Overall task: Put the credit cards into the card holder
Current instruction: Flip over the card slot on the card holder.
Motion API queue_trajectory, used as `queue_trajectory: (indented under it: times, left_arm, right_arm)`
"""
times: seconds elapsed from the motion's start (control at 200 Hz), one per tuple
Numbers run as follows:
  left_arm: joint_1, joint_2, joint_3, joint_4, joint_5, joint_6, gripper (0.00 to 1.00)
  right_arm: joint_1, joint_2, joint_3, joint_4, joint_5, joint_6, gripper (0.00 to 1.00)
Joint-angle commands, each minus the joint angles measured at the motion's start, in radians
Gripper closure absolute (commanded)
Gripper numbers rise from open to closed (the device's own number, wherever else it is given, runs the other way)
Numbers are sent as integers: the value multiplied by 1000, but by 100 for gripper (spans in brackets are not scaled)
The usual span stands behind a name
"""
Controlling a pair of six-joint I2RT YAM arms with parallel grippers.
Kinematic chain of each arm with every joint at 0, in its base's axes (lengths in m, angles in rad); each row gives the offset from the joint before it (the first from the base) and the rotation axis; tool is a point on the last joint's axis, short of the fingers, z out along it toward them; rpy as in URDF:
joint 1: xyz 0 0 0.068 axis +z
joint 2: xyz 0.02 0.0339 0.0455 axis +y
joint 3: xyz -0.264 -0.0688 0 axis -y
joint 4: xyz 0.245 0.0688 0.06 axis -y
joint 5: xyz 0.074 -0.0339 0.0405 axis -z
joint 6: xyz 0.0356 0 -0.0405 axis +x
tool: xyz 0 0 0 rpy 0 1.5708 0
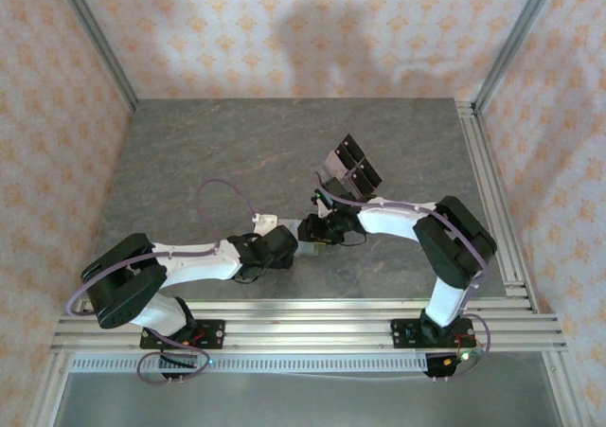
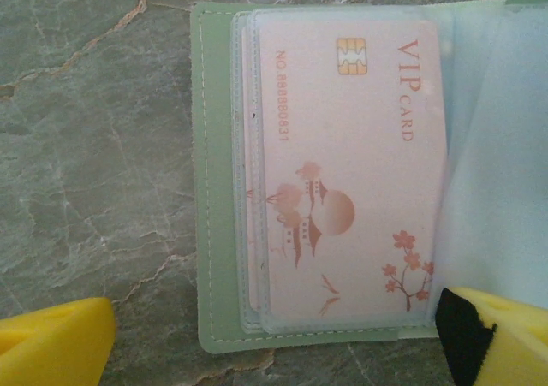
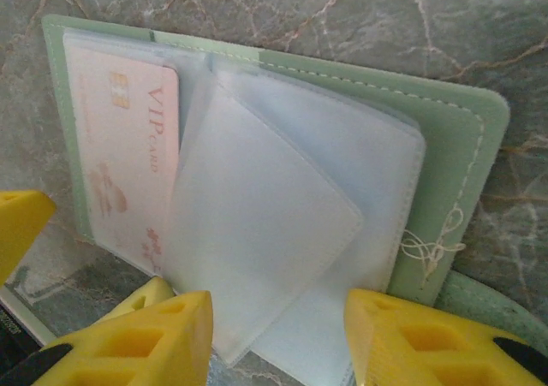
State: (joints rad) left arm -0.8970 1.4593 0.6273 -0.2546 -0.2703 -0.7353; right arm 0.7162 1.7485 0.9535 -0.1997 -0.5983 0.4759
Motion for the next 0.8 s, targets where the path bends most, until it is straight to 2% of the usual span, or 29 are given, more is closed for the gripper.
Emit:
queue_trajectory:
  times: [0.0,0.791]
  left_arm:
    - [-8,-18,9,-25,-44,-7,2]
    - [-8,-76,0,-32,-52,-8,2]
  right_arm:
    - [-3,34,0,15,15,9,55]
    - [8,50,130,-29,-28,6,55]
